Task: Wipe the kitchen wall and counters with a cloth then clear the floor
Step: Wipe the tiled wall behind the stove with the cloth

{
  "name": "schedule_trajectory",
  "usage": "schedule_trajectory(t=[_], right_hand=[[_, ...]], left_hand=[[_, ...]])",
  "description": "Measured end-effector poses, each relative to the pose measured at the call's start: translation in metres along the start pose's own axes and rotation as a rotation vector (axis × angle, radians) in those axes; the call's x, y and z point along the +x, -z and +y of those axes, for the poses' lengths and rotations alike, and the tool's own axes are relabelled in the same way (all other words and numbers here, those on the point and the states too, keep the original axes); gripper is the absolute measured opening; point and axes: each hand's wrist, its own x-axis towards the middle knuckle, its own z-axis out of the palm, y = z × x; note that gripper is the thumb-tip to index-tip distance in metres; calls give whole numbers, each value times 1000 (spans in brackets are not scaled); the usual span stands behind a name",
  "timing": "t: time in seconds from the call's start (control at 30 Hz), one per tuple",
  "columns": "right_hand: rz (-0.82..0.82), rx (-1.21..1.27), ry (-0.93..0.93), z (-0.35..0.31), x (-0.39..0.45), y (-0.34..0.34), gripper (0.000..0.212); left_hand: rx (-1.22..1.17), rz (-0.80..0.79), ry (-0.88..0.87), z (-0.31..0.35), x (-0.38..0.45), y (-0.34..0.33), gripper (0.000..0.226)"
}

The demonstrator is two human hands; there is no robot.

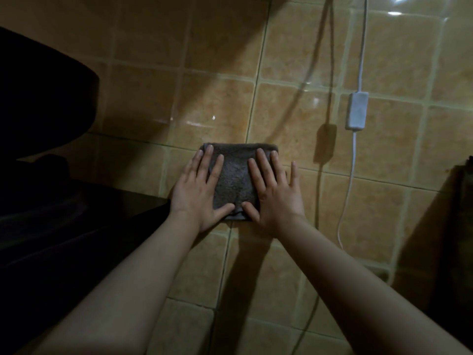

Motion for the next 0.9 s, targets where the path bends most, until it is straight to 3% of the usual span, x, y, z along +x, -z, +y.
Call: schedule_trajectory(t=[0.43, 0.67, 0.9], right_hand=[[-34, 54, 58, -25, -37, -27, 89], [-68, -28, 97, 10, -62, -37, 88], [43, -64, 53, 55, -75, -45, 97]], left_hand=[[100, -99, -8, -2, -35, -20, 110], [72, -120, 6, 41, -47, -19, 111], [69, -95, -8, 83, -41, -2, 112]])
